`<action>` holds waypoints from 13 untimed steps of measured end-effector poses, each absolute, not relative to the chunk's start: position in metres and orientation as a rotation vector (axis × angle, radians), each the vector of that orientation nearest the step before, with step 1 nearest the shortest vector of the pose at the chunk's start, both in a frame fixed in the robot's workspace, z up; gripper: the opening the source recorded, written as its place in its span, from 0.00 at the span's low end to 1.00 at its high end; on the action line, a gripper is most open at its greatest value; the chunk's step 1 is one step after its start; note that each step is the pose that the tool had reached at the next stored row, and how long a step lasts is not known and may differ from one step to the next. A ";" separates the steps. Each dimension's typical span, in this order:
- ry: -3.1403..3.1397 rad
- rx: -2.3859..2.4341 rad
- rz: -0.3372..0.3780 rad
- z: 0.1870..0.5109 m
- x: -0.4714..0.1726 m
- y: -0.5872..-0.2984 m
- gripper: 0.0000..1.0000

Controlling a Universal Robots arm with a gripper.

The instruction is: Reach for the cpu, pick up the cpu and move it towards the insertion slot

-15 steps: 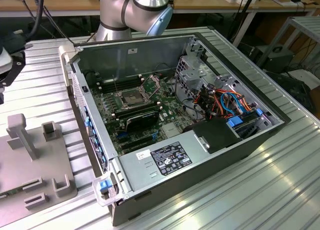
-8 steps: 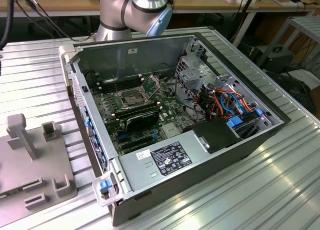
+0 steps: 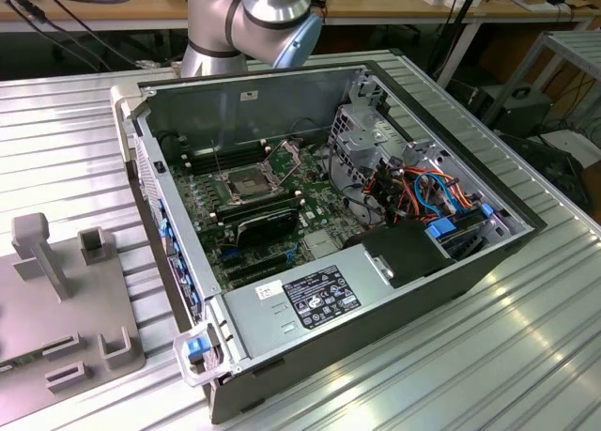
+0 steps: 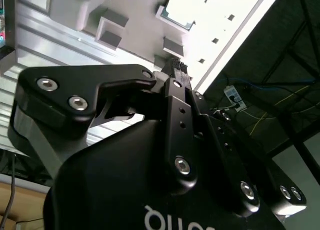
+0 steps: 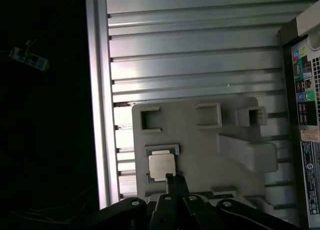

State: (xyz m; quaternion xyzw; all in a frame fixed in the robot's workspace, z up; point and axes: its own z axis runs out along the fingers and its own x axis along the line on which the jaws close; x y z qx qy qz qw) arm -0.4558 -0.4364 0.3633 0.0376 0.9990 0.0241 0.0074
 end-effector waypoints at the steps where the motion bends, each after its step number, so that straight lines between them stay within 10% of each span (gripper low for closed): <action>1: 3.124 0.118 0.076 0.363 -0.459 -0.436 0.11; 13: 3.124 0.117 0.076 0.363 -0.462 -0.436 0.11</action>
